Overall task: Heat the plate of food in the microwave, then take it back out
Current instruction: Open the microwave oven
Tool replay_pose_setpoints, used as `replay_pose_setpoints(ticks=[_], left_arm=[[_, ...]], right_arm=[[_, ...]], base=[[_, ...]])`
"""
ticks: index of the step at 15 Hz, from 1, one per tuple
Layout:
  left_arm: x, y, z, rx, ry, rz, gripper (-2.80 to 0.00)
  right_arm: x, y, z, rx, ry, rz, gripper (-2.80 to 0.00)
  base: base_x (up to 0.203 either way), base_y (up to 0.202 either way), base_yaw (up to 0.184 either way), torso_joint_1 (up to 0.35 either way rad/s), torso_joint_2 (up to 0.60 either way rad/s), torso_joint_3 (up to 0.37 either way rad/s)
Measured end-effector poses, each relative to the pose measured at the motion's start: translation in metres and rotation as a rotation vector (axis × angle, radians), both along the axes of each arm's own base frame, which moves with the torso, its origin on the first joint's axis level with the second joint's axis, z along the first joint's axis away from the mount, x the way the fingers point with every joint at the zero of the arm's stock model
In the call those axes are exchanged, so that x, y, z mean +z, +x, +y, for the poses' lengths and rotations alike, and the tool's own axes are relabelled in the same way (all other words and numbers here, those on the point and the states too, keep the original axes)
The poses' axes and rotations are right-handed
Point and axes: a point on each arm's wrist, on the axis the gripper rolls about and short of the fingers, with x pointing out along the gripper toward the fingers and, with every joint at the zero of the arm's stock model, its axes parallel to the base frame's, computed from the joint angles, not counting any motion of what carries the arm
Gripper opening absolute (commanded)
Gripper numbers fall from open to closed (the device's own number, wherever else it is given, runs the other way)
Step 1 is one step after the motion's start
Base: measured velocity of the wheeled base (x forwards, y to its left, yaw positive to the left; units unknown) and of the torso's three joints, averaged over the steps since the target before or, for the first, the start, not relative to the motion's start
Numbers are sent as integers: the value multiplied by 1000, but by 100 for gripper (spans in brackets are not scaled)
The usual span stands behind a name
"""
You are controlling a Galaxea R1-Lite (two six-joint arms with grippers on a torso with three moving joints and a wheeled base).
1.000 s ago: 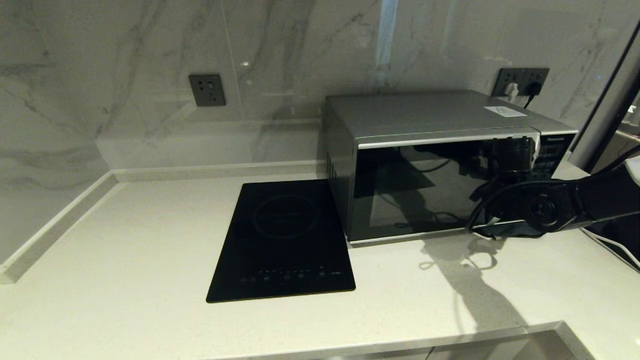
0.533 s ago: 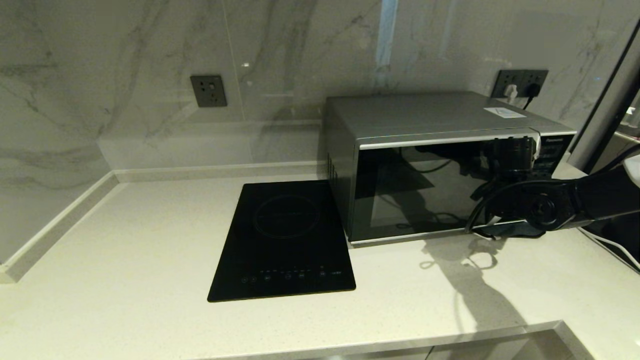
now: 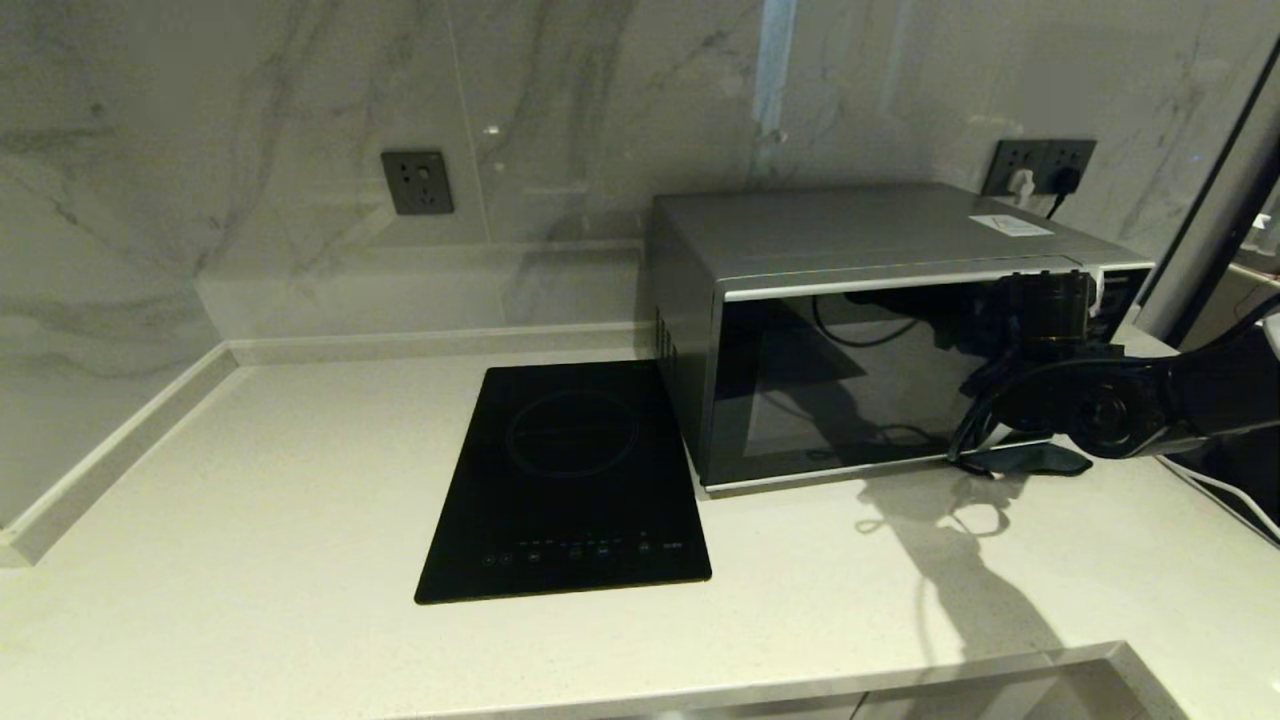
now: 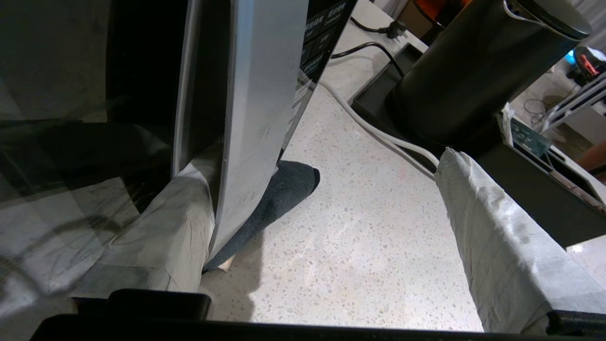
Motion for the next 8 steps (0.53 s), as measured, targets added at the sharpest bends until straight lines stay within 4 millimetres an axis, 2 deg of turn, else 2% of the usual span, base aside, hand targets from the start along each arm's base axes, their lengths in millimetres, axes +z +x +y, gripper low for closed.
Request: replay_pose_setpoints(ticks=[1, 8], left_arm=[[0, 0, 0, 0, 0, -1, -280], [0, 0, 0, 0, -1, -1, -280]], right_arm=[[0, 0, 0, -1, 0, 1, -280], [-10, -5, 5, 37, 6, 36, -280]], base=[[0, 0, 0, 0, 0, 0], [0, 0, 0, 0, 0, 0]])
